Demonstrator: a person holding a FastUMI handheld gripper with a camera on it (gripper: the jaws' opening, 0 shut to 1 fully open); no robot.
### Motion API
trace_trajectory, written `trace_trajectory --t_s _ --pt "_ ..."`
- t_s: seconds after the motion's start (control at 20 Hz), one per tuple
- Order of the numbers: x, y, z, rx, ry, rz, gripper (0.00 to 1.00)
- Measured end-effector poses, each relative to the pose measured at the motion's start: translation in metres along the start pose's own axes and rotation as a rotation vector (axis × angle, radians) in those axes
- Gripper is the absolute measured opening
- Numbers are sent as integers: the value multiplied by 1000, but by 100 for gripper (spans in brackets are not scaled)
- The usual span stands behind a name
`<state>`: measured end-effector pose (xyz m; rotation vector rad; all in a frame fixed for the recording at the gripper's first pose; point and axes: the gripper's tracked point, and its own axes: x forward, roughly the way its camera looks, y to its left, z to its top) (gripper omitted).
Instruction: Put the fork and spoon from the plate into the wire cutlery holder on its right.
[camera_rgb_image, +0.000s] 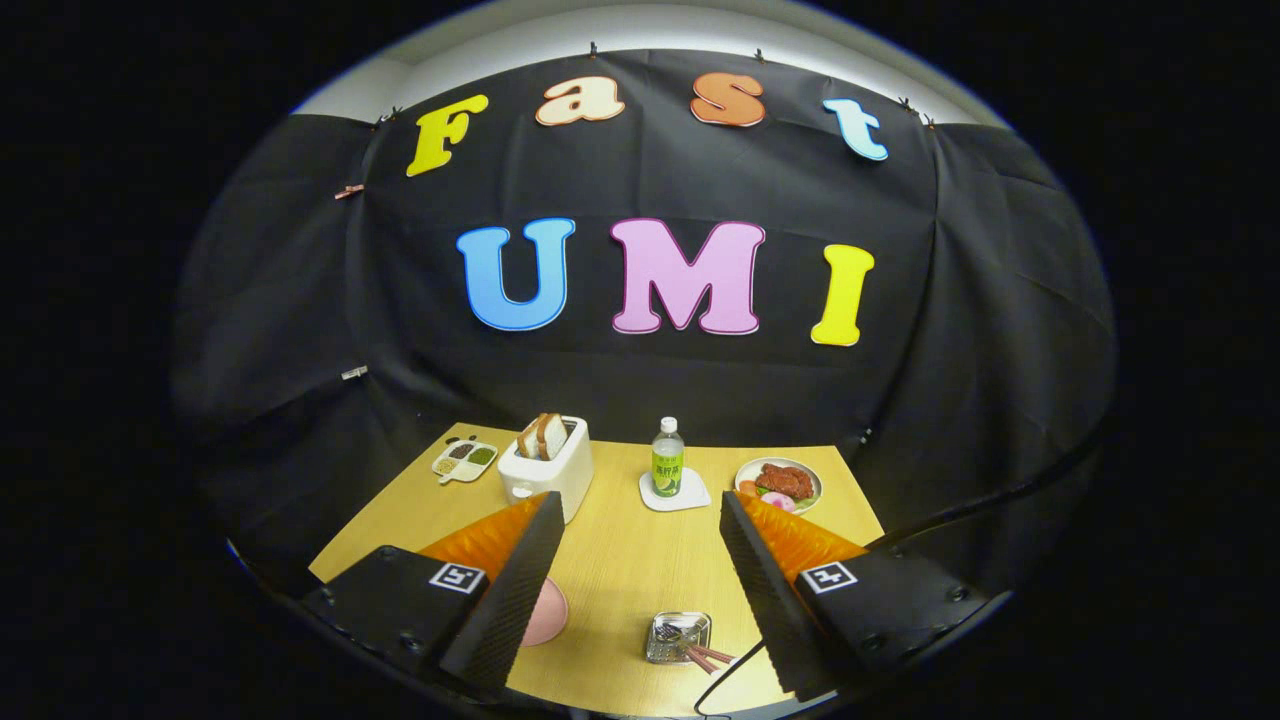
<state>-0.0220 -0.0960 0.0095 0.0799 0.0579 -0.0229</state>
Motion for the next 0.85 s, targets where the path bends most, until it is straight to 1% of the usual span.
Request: trace_trajectory --t_s 0.25,0.3,0.5,0.85 --pt "-3 0 1 22 -22 -6 98" --pt "-3 -1 0 20 -18 -9 100" --pt "-8 -9 -4 22 -6 -14 100" --pt "-5 -6 -6 14 2 -5 100"
